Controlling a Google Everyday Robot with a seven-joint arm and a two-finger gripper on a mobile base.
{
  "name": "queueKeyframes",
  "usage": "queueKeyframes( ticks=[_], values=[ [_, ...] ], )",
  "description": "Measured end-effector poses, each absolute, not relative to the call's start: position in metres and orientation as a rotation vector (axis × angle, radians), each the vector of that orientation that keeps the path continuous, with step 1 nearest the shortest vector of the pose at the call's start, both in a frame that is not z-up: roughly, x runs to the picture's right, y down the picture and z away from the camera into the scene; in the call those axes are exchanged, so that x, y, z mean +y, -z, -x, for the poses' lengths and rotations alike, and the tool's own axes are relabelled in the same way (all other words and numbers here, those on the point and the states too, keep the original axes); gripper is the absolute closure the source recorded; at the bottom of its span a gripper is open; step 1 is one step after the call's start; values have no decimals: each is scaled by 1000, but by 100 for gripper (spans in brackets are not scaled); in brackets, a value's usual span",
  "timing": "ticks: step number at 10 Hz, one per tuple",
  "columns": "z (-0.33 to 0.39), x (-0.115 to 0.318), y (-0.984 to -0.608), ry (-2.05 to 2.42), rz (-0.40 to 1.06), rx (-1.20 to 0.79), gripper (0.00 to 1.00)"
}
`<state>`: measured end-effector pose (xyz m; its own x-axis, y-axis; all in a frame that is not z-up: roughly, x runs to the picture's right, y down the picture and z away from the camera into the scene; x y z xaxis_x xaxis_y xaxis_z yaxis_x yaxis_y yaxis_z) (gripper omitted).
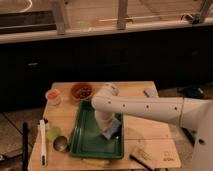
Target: Wipe tray with sponge
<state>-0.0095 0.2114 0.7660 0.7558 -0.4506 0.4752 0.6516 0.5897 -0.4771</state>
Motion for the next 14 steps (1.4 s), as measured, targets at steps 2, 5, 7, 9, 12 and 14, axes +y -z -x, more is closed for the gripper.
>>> queueKeyframes(
  ticks=[2, 5, 7, 9, 12, 14],
  values=[
    [11, 212, -768, 650, 683, -320, 74],
    [14, 211, -771, 646, 686, -320, 74],
    [15, 209, -773, 643, 686, -320, 74],
    [15, 208, -776, 641, 686, -320, 74],
    [14, 206, -778, 640, 687, -319, 74],
    [15, 206, -780, 641, 688, -320, 74]
  ],
)
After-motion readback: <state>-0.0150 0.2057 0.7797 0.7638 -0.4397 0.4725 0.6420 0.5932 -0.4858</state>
